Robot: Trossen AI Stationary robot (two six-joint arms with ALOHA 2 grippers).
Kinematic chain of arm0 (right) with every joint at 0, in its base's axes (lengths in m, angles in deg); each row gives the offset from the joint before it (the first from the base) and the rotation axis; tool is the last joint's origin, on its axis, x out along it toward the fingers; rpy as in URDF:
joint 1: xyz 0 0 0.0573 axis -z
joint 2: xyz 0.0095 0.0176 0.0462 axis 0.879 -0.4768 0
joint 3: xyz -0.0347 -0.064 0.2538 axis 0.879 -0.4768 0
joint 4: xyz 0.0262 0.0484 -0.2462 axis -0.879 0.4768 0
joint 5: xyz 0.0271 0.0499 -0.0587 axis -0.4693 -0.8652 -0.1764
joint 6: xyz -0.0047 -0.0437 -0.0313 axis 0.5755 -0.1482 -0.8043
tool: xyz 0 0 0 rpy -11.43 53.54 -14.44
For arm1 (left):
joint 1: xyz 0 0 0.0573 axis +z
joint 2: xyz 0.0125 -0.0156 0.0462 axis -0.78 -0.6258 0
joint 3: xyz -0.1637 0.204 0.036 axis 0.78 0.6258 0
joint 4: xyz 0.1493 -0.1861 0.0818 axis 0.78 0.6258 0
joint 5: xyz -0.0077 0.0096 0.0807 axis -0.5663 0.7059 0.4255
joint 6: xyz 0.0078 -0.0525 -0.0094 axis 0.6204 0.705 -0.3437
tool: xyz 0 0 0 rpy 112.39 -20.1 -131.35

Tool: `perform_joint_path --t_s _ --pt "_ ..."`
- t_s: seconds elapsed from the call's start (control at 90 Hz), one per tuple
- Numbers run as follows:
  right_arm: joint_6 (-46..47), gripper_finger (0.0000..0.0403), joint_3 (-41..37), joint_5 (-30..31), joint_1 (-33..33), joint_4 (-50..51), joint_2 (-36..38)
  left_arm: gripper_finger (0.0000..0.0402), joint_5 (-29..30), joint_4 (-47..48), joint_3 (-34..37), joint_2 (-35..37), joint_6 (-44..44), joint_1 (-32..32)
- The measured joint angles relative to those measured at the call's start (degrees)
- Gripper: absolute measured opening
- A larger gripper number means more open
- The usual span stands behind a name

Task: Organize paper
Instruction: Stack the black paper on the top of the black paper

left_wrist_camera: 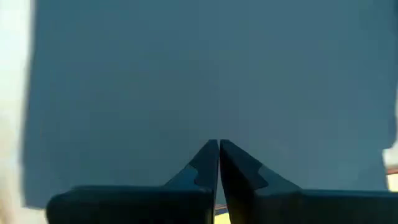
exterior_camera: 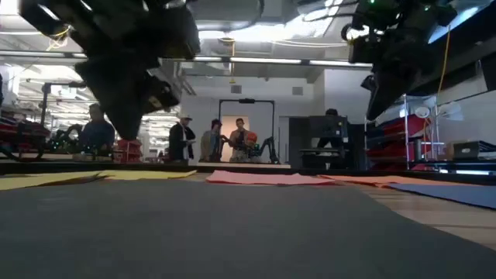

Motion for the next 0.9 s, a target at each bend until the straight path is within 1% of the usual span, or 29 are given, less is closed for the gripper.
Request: perform_joint_path --t_s 0.156,0.311,0.467,0.644,0.833,0.9 --pt "8.5 0.0000 0.0 1.1 -9.5 -4.3 -2.1 0.0000 1.3 -3.6 0.0 -1.8 4.1 -3.4" --pt "14.2 0.0000 0.0 3.1 -17.5 -8.3 -8.4 0.0000 2.9 -6.3 0.0 -5.0 5.3 -5.3" --pt "18.5 0.0000 0.0 5.1 -23.4 -11.4 -14.5 0.0000 3.1 -6.3 0.0 -6.6 7.3 -7.4" --pt "20.7 0.0000 0.0 4.9 -26.5 -18.0 -20.3 0.0000 4.4 -6.6 0.0 -7.7 8.0 -9.8" --pt "21.7 0.0000 0.0 3.3 -26.3 -23.4 -27.0 0.0000 4.6 -7.2 0.0 -9.9 8.8 -10.0" --pt "21.7 0.0000 0.0 1.8 -26.3 -26.6 -29.4 0.0000 4.6 -8.1 -0.1 -10.7 8.8 -10.0"
